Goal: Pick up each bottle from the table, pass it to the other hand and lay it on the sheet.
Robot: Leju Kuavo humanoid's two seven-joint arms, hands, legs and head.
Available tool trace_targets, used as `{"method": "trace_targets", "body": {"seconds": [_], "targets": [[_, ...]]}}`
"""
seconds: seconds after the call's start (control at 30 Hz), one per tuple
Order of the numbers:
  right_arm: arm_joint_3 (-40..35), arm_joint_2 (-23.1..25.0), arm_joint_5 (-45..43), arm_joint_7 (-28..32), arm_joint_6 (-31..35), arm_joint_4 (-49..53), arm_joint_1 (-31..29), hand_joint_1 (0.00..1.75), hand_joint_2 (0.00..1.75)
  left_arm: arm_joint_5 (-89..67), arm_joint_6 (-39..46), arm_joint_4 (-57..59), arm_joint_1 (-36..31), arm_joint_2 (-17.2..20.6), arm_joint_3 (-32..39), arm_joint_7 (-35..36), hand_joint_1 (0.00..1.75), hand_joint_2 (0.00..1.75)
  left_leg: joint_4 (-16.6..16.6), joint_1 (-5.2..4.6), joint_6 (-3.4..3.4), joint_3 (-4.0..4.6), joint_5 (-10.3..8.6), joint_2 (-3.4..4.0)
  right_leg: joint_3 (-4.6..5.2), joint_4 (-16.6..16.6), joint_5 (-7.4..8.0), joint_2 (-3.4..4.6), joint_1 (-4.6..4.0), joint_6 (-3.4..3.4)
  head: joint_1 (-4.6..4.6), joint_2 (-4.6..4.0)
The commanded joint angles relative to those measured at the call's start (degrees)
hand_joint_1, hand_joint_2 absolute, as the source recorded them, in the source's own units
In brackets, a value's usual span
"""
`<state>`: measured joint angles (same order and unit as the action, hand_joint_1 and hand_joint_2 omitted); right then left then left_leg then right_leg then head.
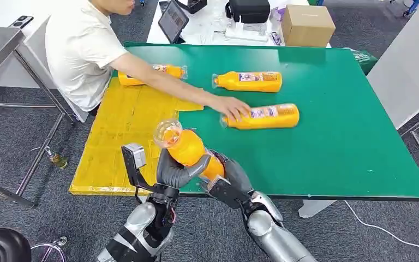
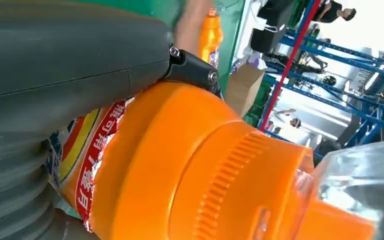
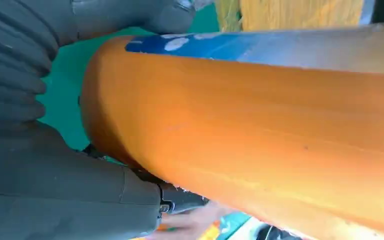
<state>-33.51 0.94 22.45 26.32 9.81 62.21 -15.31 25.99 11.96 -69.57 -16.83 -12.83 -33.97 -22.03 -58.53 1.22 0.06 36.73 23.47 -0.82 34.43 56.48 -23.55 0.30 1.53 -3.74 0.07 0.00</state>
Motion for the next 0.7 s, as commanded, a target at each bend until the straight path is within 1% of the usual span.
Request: {"method": "trace_targets", "body": {"seconds": [0.03,0.1,0.13,0.2,0.23,0.27,0.3,0.33,0.37,0.4,0.43,0.47,0.5,0.53,0.57,0.6,0.63,0.67,0.7], "targets": [[-5.58,-0.19,-0.52,2.3,-1.04,2.11,-1.76,0.0,1.75,0.72,-1.16,1.0,0.04,1.04,-0.26,0.71,1.75,1.75,0.03,-0.04,0.05,-0.16,0.08,0.19,-0.09,-0.01,-0.04,0.12,0.0,0.13,-0.02,0.0],[-5.58,-0.19,-0.52,2.3,-1.04,2.11,-1.76,0.0,1.75,0.72,-1.16,1.0,0.04,1.04,-0.26,0.71,1.75,1.75,0.04,0.02,0.08,-0.38,0.18,0.29,-0.31,-0.06,-0.09,0.17,-0.08,0.24,0.04,0.0],[-5.58,-0.19,-0.52,2.3,-1.04,2.11,-1.76,0.0,1.75,0.72,-1.16,1.0,0.04,1.04,-0.26,0.71,1.75,1.75,0.03,-0.02,0.04,-0.18,0.08,0.18,-0.12,-0.03,-0.03,0.11,-0.02,0.13,-0.02,0.0],[-5.19,-0.01,-0.58,3.06,-0.18,2.61,-1.1,0.0,1.75,0.96,-1.21,0.83,0.1,1.11,0.09,0.72,1.75,1.75,0.03,0.0,0.05,-0.24,0.11,0.23,-0.17,-0.04,-0.04,0.15,-0.04,0.16,0.0,0.0],[-4.64,0.25,-0.1,4.15,1.7,3.13,-0.1,0.0,0.0,1.27,-0.91,0.69,0.04,1.34,0.7,0.74,1.75,1.75,0.04,0.0,0.08,-0.38,0.17,0.29,-0.3,-0.05,-0.09,0.17,-0.06,0.24,-0.02,0.0],[-4.2,0.44,0.69,4.76,3.79,3.95,0.95,0.0,0.0,1.36,-0.14,0.65,0.01,1.64,1.45,0.87,1.75,1.75,0.04,-0.01,0.05,-0.25,0.11,0.21,-0.18,-0.03,-0.06,0.12,-0.03,0.17,0.0,0.0],[-4.17,0.28,1.55,5.84,5.72,5.93,2.62,0.0,0.0,0.16,0.91,0.71,-0.34,2.77,1.64,1.13,1.75,1.75,0.06,0.02,0.06,-0.38,0.16,0.21,-0.32,-0.05,-0.11,0.09,-0.08,0.25,0.0,0.0],[-4.67,-0.14,5.13,6.13,9.78,7.28,3.64,0.0,0.0,-2.58,2.19,0.89,-0.85,3.97,1.31,0.8,1.75,1.75,0.07,0.0,0.03,-0.22,0.08,0.13,-0.17,-0.05,-0.06,0.05,-0.04,0.16,0.0,0.0],[-5.7,-1.01,9.14,6.05,13.52,8.52,4.38,0.0,0.0,-5.87,3.13,1.27,-1.53,5.17,1.14,0.38,1.75,1.75,0.07,0.0,0.05,-0.3,0.12,0.18,-0.23,-0.06,-0.07,0.09,-0.05,0.2,0.0,0.0],[-6.69,-2.28,16.91,3.92,19.96,8.9,5.03,0.0,0.0,-10.64,4.11,1.88,-2.41,6.48,1.53,0.81,1.75,1.75,0.09,0.02,0.05,-0.42,0.17,0.22,-0.34,-0.08,-0.11,0.1,-0.08,0.26,0.0,0.0],[-6.7,-2.94,23.16,1.43,25.34,8.56,5.73,0.0,0.0,-14.06,3.88,2.15,-3.06,7.6,1.94,1.64,1.75,1.75,0.09,-0.01,0.03,-0.27,0.09,0.12,-0.21,-0.06,-0.06,0.04,-0.03,0.17,0.0,0.0],[-6.14,-3.45,28.34,-1.03,29.49,7.58,5.96,0.0,0.0,-16.23,3.36,2.24,-3.38,8.17,3.34,2.52,1.75,1.75,0.1,0.01,0.05,-0.43,0.17,0.24,-0.34,-0.08,-0.1,0.12,-0.06,0.25,0.0,0.0],[-0.92,-2.69,39.64,-3.99,30.19,9.16,8.37,0.0,0.0,-19.53,2.62,2.28,-3.82,8.76,5.44,4.0,1.75,1.75,0.17,0.03,0.05,-0.59,0.18,0.29,-0.48,-0.14,-0.1,0.15,-0.1,0.32,0.02,0.0],[3.15,-1.85,44.77,-4.89,30.19,9.56,9.72,0.0,0.0,-22.02,2.56,2.26,-4.21,9.31,6.7,4.62,1.75,1.75,0.12,0.02,0.04,-0.43,0.13,0.17,-0.35,-0.11,-0.07,0.07,-0.08,0.25,-0.04,0.0],[5.4,-1.77,49.1,-6.3,30.19,8.8,10.32,0.0,0.0,-23.89,2.17,2.07,-4.42,9.74,8.12,5.23,1.75,1.75,0.09,0.03,0.02,-0.28,0.08,0.06,-0.2,-0.08,-0.06,-0.01,-0.08,0.19,0.0,0.0],[6.13,-2.15,49.64,-7.14,30.19,7.19,10.42,0.0,0.0,-25.64,1.12,1.55,-4.42,10.49,9.65,6.04,1.75,1.75,0.12,0.02,0.04,-0.35,0.08,0.02,-0.28,-0.09,-0.09,-0.08,-0.07,0.25,0.07,0.0],[3.17,-3.61,48.38,-8.96,29.37,3.2,9.04,0.0,0.0,-28.35,0.18,0.58,-3.93,11.56,11.42,7.73,1.75,1.75,0.11,-0.02,0.03,-0.27,0.04,-0.01,-0.2,-0.06,-0.07,-0.11,-0.02,0.18,-0.02,0.0],[1.38,-5.43,49.51,-13.74,26.92,3.56,8.95,0.0,0.0,-30.58,-0.51,-1.08,-2.98,12.39,14.96,8.43,1.75,1.75,0.11,0.03,0.03,-0.26,0.05,0.13,-0.14,-0.1,-0.02,0.05,-0.06,0.16,-0.02,0.0],[0.27,-6.41,49.42,-15.06,25.68,3.89,8.79,0.0,0.0,-31.03,-1.74,-2.28,-2.39,12.89,17.19,8.89,1.75,1.75,0.11,0.06,0.04,-0.36,0.1,0.38,-0.14,-0.15,0.02,0.24,-0.1,0.21,-0.02,0.0]]}}
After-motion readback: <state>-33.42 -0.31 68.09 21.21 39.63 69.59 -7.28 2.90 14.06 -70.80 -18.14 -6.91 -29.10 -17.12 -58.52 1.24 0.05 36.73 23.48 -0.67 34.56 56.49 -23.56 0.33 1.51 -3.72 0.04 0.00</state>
